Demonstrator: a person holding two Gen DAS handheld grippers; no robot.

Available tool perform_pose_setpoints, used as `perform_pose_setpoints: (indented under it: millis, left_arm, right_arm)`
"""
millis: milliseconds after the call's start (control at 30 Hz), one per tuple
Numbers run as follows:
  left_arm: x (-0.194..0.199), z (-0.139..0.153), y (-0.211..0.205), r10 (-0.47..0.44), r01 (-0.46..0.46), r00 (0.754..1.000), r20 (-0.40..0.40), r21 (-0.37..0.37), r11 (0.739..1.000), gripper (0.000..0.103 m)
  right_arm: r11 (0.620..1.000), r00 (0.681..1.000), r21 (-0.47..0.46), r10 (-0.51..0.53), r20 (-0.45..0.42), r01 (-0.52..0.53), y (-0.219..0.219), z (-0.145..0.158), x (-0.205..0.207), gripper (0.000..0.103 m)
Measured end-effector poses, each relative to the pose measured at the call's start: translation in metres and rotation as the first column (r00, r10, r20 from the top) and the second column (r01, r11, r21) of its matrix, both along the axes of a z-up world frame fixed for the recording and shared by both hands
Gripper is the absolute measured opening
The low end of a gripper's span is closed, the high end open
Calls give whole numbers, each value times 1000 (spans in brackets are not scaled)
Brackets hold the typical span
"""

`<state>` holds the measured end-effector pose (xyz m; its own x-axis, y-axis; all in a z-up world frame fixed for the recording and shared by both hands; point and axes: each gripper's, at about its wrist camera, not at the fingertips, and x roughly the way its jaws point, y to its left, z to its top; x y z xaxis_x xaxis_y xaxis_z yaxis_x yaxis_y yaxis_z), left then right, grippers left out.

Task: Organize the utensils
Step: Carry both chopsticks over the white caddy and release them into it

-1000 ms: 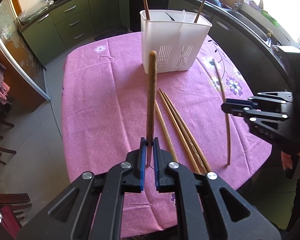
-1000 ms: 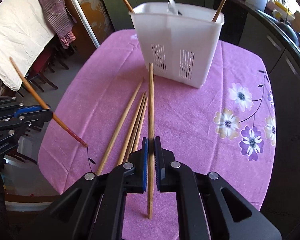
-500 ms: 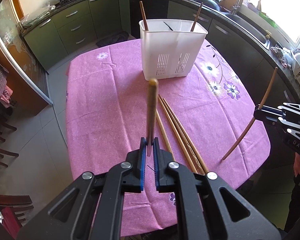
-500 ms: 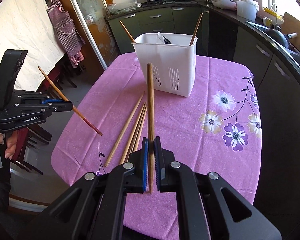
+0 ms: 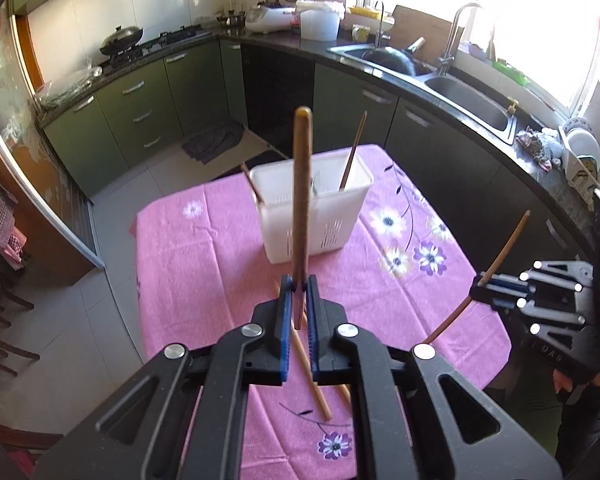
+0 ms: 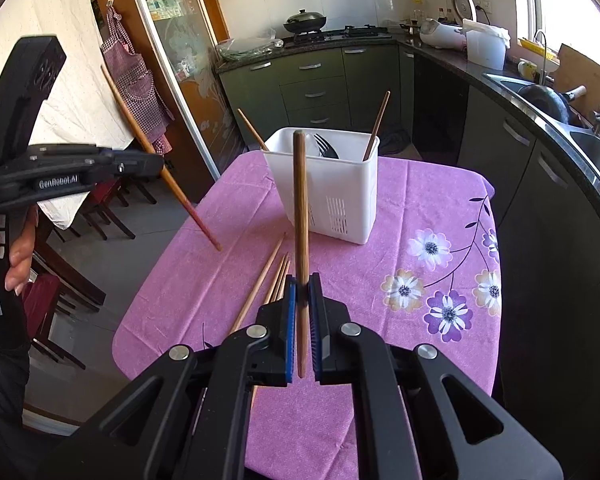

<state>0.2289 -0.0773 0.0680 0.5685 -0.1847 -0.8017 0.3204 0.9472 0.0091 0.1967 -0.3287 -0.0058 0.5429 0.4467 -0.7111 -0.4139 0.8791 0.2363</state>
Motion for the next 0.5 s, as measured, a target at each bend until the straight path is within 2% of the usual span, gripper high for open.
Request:
perform_pose_setpoints:
  millis: [133, 267, 367, 500]
  left_arm:
    - [27, 35, -12, 7, -5, 996, 89, -29, 1000, 7]
    - [59, 52, -24, 20, -12, 991, 134, -56, 998, 7]
    - [81, 50, -33, 34, -28, 987, 158, -37, 999, 7]
    - [107, 25, -40, 50, -50, 995, 83, -8, 999, 7]
  right_arm:
    - [1000, 1000, 8, 1, -1, -1, -5, 1, 6, 7]
    - [1000, 1000, 15, -4, -19, 4, -12, -5, 12, 7]
    - [1000, 999, 19, -13, -31, 14, -18, -10, 15, 7]
    - [999, 999, 33, -21, -32, 23, -26, -10, 16, 7]
